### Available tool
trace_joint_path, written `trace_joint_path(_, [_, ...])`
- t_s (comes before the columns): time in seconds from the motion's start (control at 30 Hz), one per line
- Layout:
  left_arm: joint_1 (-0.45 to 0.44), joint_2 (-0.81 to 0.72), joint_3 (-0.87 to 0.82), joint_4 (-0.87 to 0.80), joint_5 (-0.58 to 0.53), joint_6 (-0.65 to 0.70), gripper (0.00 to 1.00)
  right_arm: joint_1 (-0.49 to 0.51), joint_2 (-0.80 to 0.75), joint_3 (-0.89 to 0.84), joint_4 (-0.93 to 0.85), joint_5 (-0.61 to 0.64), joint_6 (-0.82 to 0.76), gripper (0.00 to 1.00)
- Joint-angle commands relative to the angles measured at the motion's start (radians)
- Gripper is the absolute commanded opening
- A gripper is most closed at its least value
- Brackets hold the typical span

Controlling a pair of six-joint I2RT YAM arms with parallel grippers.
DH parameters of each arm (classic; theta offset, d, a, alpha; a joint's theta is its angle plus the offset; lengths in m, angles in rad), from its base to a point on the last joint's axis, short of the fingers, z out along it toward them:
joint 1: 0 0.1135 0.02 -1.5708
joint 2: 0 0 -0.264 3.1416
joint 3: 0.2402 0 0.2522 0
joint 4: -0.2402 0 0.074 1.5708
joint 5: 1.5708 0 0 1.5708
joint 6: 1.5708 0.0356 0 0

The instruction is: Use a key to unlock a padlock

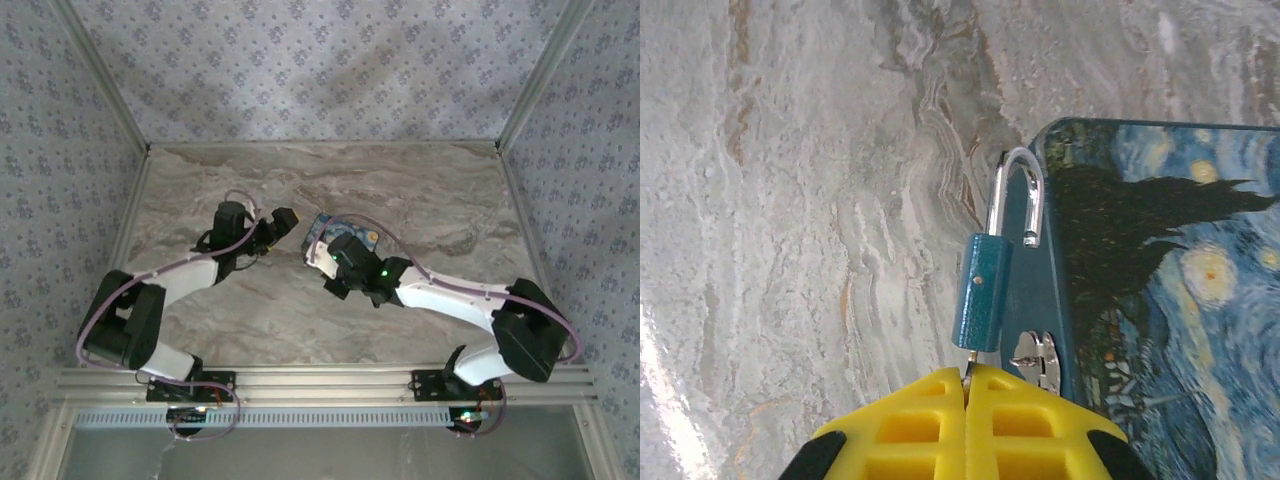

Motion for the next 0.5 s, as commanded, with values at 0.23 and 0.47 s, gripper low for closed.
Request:
trace_joint_path(0.23, [0.005, -0.235, -0.066, -0.296, -0.136, 0.152, 0.98, -0.111, -0.206, -0.080, 0.021, 0.020, 0.138, 0.00])
trace_joint_path(0.47, [0.007, -0.308, -0.064, -0.407, -0.188, 0.206, 0.98, -0.265, -0.305, -0.121, -0.024, 0.032, 0.243, 0.00])
